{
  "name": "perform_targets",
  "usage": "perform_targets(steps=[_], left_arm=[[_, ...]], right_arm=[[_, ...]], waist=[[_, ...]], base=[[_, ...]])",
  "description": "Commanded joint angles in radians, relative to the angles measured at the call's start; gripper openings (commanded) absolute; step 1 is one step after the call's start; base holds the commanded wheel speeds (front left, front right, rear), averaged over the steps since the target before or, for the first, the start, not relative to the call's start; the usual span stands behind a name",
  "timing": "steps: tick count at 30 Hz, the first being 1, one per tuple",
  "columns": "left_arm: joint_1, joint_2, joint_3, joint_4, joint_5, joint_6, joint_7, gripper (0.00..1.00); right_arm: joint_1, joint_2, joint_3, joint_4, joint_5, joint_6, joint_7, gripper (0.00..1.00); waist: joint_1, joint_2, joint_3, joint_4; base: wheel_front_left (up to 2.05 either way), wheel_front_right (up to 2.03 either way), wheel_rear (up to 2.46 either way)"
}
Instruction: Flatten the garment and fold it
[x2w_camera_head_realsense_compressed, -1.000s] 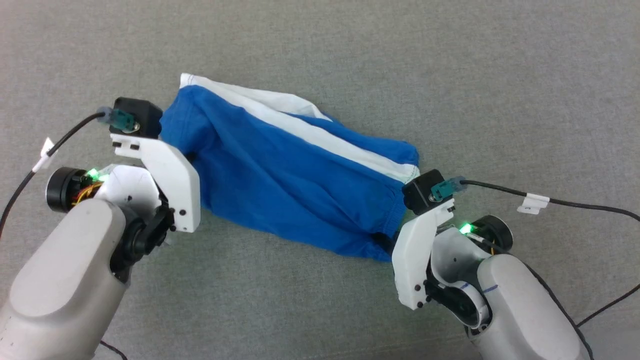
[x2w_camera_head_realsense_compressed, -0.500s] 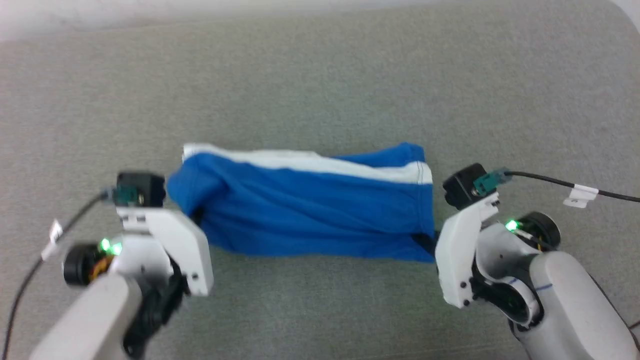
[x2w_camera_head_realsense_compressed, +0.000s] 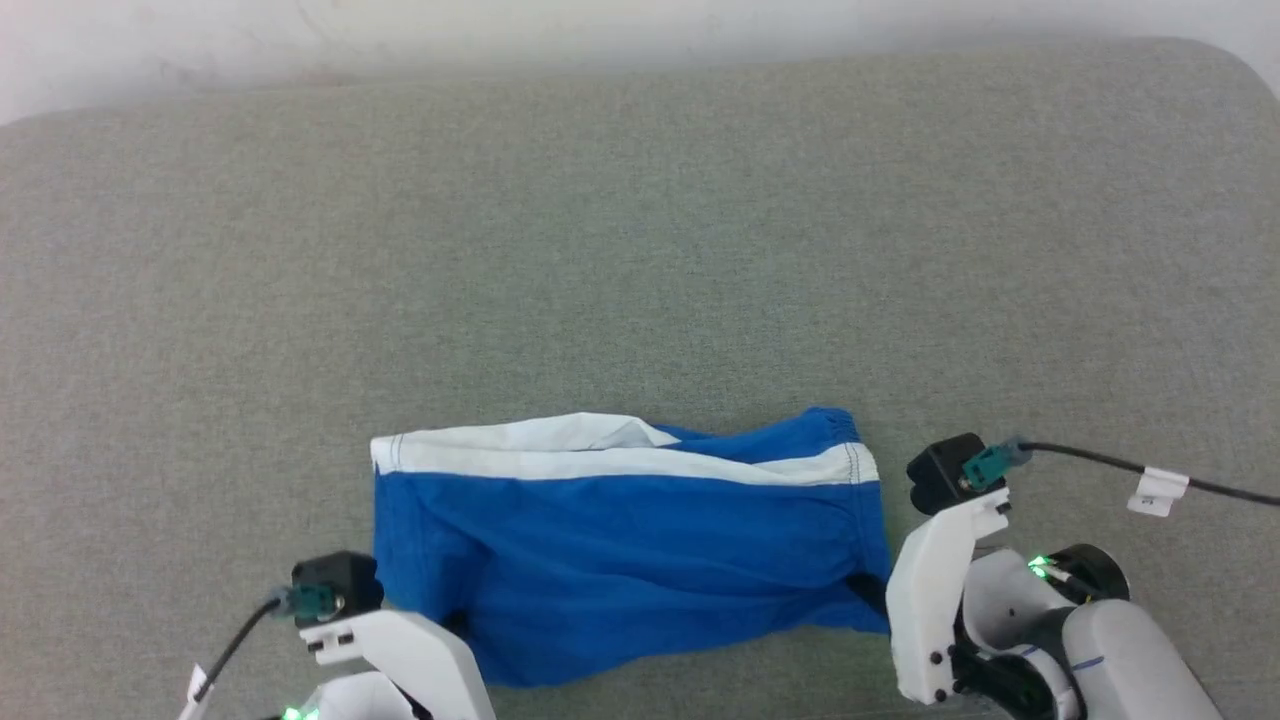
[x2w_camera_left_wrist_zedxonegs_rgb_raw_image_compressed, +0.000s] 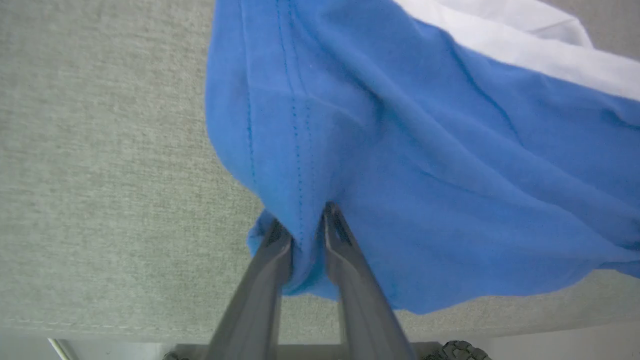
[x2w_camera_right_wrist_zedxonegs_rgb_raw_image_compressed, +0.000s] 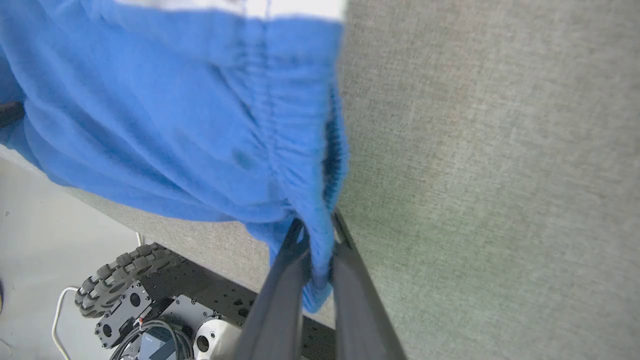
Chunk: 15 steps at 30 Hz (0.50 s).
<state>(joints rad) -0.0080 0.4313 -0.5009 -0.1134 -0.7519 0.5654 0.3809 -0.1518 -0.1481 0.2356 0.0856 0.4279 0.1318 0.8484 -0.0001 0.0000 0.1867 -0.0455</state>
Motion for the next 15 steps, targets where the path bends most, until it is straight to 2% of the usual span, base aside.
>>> perform_targets(steps=[1, 2, 7, 11, 15], left_arm=[[0.006, -0.001, 0.004, 0.007, -0.001, 0.004, -0.007, 1.00], [0.008, -0.003, 0.002, 0.016, 0.000, 0.000, -0.014, 1.00], [-0.019, 0.018, 0.017, 0.014, 0.050, -0.031, -0.109, 1.00], [-0.043, 0.071, 0.029, -0.023, 0.123, -0.048, -0.195, 1.00], [-0.057, 0.126, 0.053, -0.076, 0.190, -0.058, -0.285, 1.00]], right_arm=[[0.006, 0.004, -0.003, 0.000, -0.008, -0.001, -0.010, 0.45], [0.011, 0.011, -0.004, 0.004, -0.015, -0.001, -0.024, 1.00], [0.057, 0.032, -0.020, -0.035, -0.051, -0.001, -0.138, 1.00], [0.116, 0.051, -0.055, -0.117, -0.077, -0.001, -0.236, 1.00], [0.149, 0.065, -0.093, -0.190, -0.091, -0.001, -0.261, 1.00]], waist=[[0.0001, 0.0000, 0.000, -0.002], [0.0001, 0.0000, -0.001, -0.003], [0.0001, 0.0000, -0.022, 0.001], [0.0001, 0.0000, -0.046, 0.001], [0.0001, 0.0000, -0.060, -0.003]], base=[[0.00, 0.00, 0.00], [0.00, 0.00, 0.00], [0.00, 0.00, 0.00], [0.00, 0.00, 0.00], [0.00, 0.00, 0.00]])
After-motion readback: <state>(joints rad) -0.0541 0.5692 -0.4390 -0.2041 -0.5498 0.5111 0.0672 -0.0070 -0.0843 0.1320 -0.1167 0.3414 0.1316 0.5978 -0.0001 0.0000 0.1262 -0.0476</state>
